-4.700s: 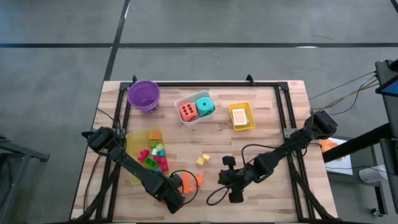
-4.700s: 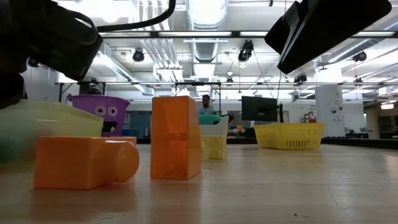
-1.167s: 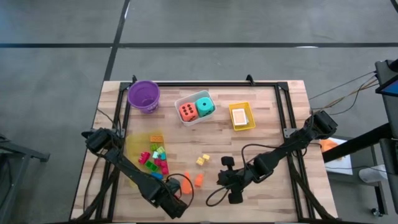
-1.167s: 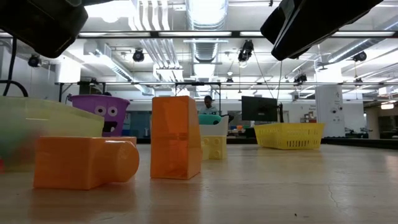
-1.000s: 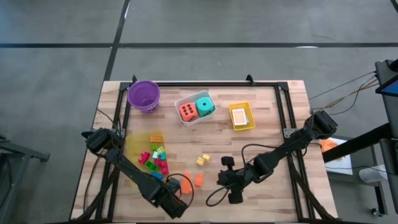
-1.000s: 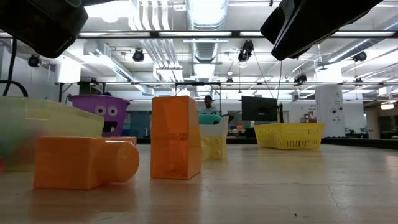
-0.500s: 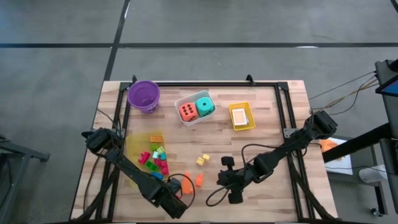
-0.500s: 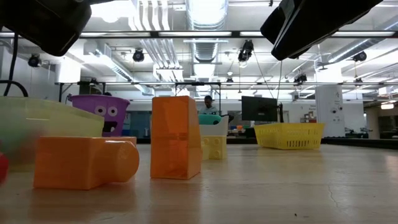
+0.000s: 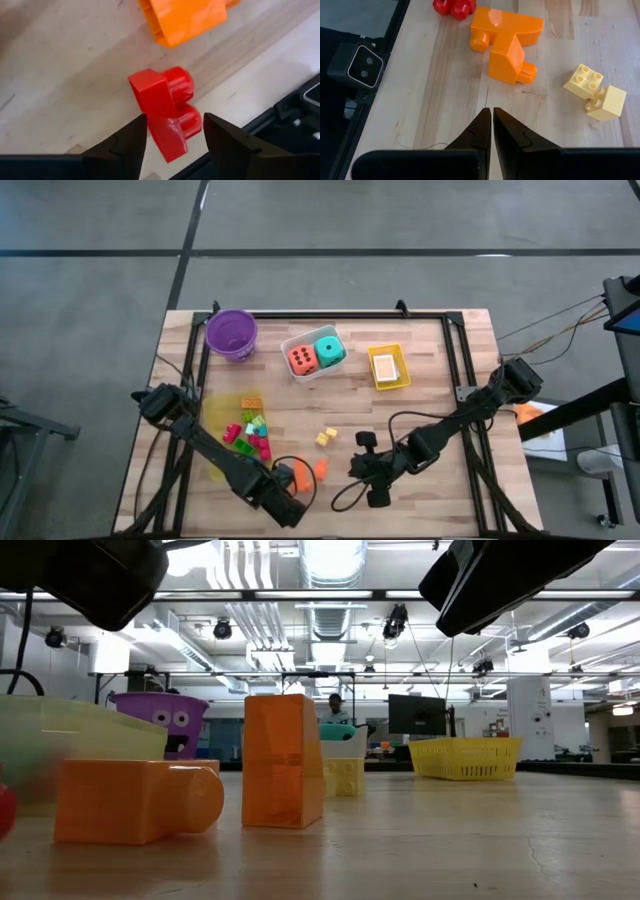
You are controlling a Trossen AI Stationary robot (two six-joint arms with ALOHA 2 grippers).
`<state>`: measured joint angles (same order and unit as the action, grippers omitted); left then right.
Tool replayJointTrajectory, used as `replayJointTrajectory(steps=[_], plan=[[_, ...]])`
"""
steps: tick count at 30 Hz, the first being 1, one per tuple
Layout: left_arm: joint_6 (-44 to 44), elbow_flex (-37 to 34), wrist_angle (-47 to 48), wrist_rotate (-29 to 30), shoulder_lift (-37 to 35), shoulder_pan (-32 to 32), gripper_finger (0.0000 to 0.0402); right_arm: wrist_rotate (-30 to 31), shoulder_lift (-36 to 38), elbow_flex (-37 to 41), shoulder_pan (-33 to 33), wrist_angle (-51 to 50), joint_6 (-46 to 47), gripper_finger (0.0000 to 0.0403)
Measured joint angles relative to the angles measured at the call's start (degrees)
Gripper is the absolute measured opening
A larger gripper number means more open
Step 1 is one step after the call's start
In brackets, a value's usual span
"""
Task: Pick & Place Toys
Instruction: Put the red game piece into the light yellow bin
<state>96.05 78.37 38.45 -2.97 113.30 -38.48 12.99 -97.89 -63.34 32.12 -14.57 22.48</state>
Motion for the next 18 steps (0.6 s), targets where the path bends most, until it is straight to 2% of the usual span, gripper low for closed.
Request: replayJointTrajectory(steps=[7, 18], plan=[[1.81, 0.02, -0.23, 0.00, 0.62, 0.42, 0.0174, 0.00, 0.00, -0.01, 0.00, 0.02, 0.00, 0.0019], [0.29, 0.04, -1.15, -0.06, 2.50, 0.59, 0.0172, 0.00, 0.00, -0.01, 0.00, -0.03, 0.00, 0.0019]])
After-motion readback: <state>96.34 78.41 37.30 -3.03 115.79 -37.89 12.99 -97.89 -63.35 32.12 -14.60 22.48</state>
